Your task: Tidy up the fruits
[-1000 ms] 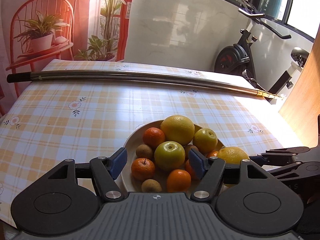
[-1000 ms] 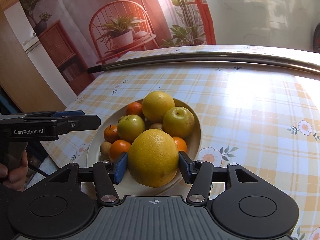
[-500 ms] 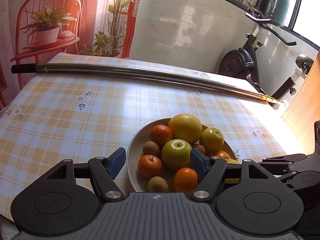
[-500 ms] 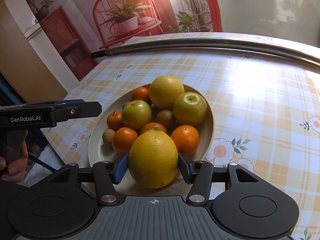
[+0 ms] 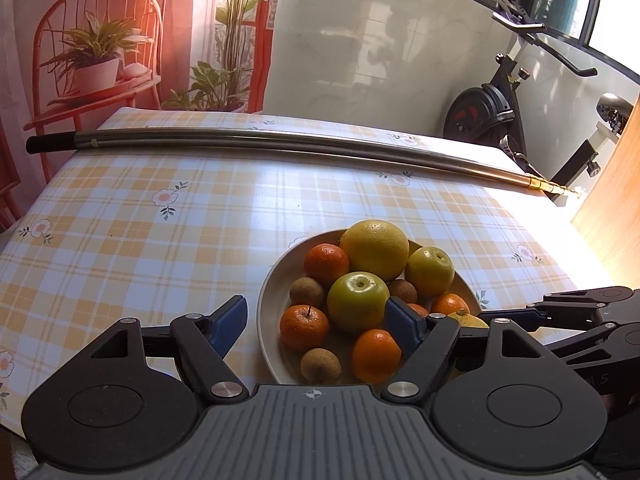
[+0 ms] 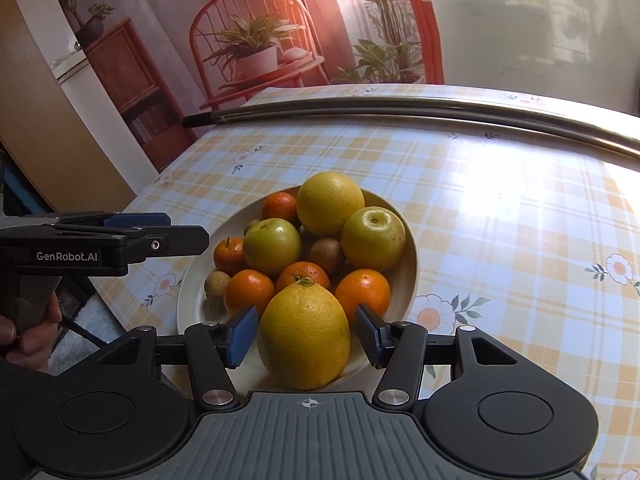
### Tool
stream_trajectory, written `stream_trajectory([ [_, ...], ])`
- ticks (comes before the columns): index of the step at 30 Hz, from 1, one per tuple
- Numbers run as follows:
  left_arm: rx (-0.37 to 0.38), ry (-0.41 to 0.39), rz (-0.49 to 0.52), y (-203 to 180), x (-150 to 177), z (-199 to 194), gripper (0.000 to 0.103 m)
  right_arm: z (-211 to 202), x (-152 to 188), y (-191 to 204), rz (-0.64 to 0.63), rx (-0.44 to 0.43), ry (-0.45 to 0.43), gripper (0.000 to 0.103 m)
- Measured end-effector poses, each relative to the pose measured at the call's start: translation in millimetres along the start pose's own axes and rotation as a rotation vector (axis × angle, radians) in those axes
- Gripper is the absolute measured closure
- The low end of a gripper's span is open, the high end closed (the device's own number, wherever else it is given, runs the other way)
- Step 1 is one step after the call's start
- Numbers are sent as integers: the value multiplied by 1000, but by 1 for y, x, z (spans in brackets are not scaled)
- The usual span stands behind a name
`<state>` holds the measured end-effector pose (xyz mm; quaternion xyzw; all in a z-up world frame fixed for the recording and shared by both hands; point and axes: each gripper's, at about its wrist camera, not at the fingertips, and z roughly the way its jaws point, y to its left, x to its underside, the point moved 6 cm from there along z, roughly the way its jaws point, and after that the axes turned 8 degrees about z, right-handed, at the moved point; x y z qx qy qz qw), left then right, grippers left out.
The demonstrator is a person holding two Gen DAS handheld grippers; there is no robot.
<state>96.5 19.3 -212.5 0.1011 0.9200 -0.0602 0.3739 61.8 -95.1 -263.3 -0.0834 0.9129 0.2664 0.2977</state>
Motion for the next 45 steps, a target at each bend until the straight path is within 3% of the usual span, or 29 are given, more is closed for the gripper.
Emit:
stream_trajectory([
  [11, -15, -1, 10, 0, 0, -2, 15, -24, -20, -4, -11, 77, -99, 20],
  [13, -14, -2, 12, 0, 0, -2, 14, -24, -21, -6, -6, 87, -102, 8],
  [17, -7, -2, 6, 1, -1, -2, 12, -23, -22, -10, 17, 94, -106, 0],
  [29, -3, -18, 34, 0, -8, -5, 4, -36, -30, -9, 41, 95, -141, 0],
  [35, -17, -104, 43, 1, -38, -29, 0, -65, -50, -3, 43, 120, -217, 0],
  [45, -50, -311, 87, -14, -99, -97, 0, -148, -94, 22, -3, 168, -455, 0],
])
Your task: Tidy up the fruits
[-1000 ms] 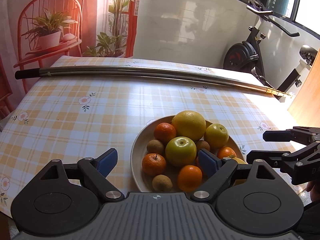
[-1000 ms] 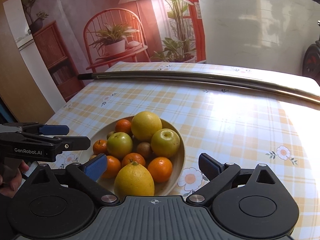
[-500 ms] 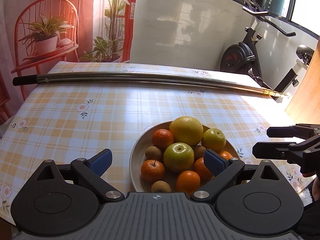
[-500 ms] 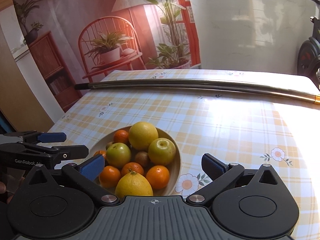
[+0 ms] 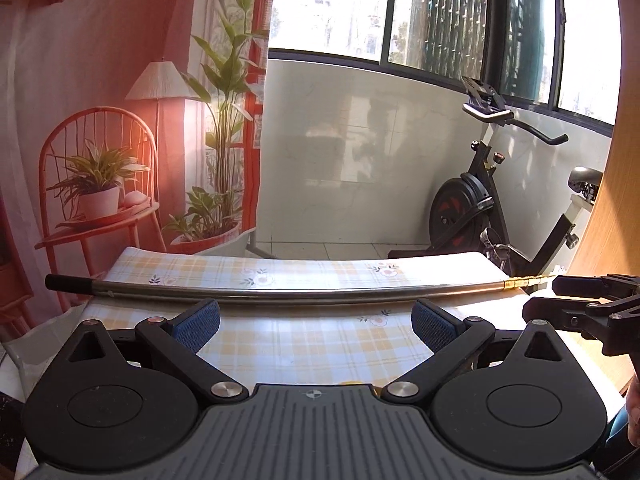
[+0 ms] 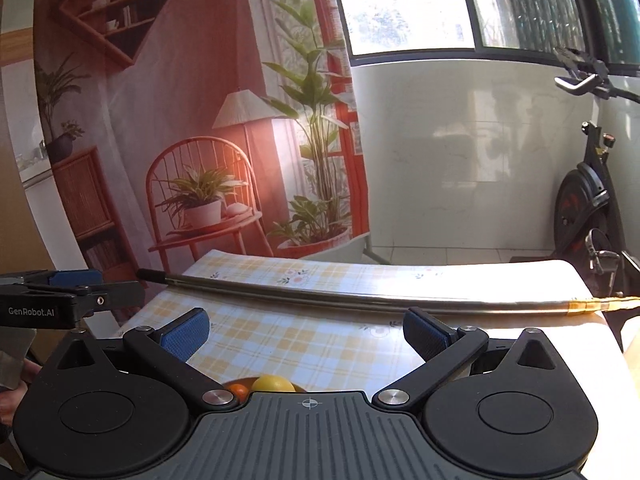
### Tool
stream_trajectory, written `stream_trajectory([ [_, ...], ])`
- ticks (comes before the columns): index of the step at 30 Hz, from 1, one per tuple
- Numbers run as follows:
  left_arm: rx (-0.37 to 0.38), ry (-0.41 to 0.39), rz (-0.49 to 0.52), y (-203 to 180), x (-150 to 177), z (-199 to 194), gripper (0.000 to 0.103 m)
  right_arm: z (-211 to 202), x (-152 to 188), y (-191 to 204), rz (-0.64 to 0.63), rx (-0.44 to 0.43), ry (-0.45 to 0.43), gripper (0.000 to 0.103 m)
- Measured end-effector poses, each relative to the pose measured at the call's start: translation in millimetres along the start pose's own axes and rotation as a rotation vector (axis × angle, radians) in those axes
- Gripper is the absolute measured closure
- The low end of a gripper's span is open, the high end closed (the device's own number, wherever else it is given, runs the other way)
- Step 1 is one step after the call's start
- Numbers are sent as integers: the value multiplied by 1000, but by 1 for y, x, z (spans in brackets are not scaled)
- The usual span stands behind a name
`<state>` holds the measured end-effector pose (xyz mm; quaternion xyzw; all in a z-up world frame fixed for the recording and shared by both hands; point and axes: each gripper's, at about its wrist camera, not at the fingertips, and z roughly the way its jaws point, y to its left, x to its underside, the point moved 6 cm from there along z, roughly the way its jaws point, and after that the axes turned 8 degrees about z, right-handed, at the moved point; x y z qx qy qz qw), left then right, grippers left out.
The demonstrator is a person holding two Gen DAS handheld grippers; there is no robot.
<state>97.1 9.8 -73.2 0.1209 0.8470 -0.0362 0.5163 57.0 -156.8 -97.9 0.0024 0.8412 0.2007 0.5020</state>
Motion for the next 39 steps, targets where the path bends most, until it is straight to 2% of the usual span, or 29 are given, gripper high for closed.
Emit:
stream_trajectory([
  [5, -12, -82, 6, -10, -28, -22, 0, -22, -24, 2, -26, 38, -85, 0],
  [12, -50, -137, 47, -28, -43, -37, 0, -40, -37, 0, -7, 32, -136, 0],
  [27, -53, -173, 71, -31, -49, -49, 0, -51, -34, 3, -3, 54, -158, 0],
  [39, -60, -171, 73, -29, -51, -49, 0, -50, -34, 5, -3, 59, -164, 0],
])
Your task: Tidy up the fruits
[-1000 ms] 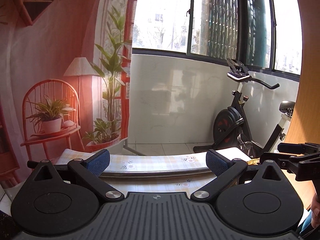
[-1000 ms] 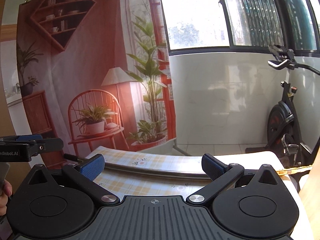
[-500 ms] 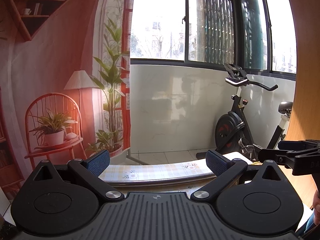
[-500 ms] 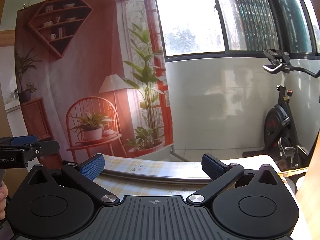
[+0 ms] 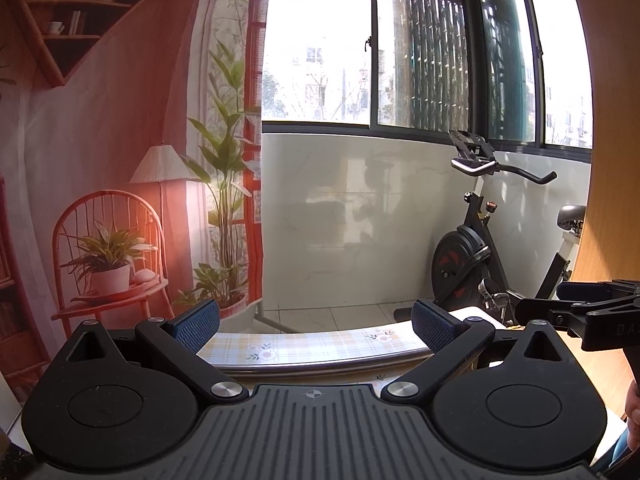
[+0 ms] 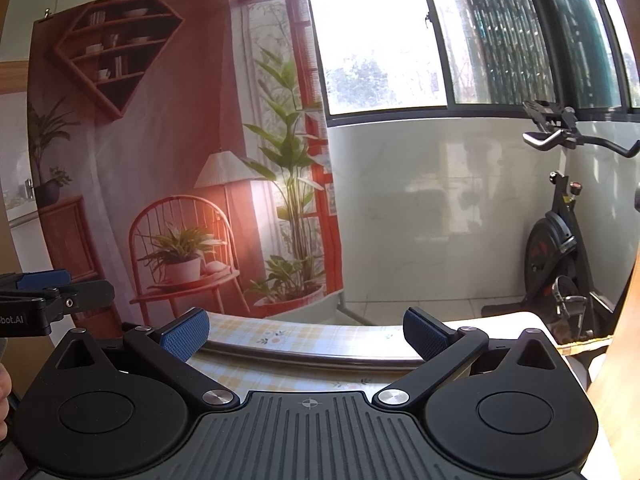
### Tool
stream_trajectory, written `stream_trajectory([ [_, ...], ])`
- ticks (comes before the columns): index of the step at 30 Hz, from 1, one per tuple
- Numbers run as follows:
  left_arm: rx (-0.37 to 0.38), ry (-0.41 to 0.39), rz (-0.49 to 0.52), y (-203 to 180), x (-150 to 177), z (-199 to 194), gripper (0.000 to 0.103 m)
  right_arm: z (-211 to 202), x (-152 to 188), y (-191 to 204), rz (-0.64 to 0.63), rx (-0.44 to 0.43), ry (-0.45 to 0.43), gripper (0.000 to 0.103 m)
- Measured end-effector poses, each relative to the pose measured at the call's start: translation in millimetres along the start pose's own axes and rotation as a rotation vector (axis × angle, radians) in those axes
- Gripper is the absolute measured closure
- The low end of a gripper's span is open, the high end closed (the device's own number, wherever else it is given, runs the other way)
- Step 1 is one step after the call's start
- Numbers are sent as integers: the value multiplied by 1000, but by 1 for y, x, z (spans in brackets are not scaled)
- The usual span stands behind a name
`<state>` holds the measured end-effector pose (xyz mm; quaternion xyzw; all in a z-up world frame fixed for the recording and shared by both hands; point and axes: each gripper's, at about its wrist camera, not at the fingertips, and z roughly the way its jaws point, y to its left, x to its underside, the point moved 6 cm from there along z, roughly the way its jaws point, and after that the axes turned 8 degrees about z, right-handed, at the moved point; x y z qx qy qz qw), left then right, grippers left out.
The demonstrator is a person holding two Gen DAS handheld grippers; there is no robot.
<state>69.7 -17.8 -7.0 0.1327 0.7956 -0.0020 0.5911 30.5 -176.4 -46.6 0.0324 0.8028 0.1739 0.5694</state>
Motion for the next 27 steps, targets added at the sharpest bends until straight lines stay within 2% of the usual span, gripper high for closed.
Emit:
stream_trajectory([
  [27, 6, 4, 2, 0, -3, 0, 0, -3, -2, -1, 1, 3, -7, 0],
])
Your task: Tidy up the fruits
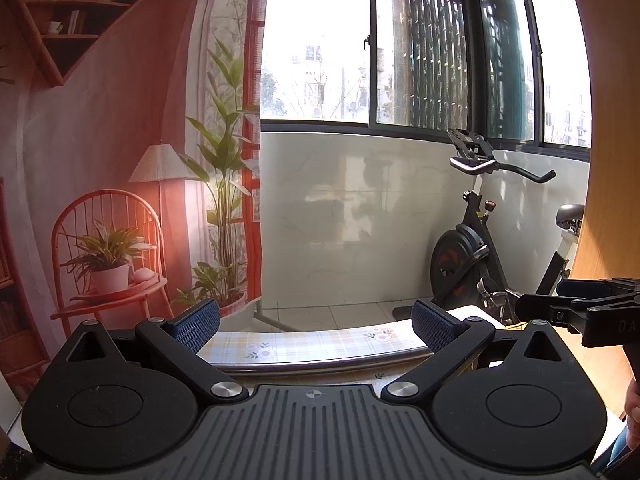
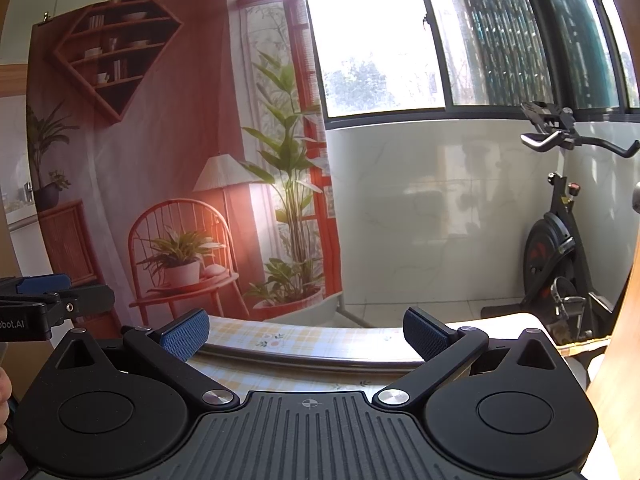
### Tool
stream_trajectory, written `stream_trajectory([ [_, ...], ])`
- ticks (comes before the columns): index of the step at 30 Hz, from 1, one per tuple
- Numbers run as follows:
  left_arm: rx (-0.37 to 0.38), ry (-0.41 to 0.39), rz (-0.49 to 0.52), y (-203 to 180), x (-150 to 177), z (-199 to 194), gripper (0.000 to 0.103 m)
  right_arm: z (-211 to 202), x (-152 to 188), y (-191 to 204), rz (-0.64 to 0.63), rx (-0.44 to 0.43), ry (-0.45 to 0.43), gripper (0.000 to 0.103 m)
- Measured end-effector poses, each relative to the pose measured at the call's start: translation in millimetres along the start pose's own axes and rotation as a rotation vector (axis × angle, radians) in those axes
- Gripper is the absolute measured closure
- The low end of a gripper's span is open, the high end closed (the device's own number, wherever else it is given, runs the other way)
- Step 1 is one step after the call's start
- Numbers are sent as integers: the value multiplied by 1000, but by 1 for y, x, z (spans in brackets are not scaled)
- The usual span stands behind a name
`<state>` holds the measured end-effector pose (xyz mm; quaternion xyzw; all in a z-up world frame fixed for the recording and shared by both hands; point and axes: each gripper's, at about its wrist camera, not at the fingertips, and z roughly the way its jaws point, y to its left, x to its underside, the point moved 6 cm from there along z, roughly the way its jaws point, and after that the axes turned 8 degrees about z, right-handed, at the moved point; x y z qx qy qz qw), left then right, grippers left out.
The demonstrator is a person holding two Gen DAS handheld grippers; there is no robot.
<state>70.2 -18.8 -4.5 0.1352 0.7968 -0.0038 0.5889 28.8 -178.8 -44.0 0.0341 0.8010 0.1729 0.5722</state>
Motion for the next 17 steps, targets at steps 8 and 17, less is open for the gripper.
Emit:
stream_trajectory([
  [8, 2, -3, 5, -1, 0, 0, 0, 0, 0, 0, 2, -1, 0, 0],
  [17, 1, -7, 3, 1, 0, 0, 0, 0, 0, 0, 2, -1, 0, 0],
])
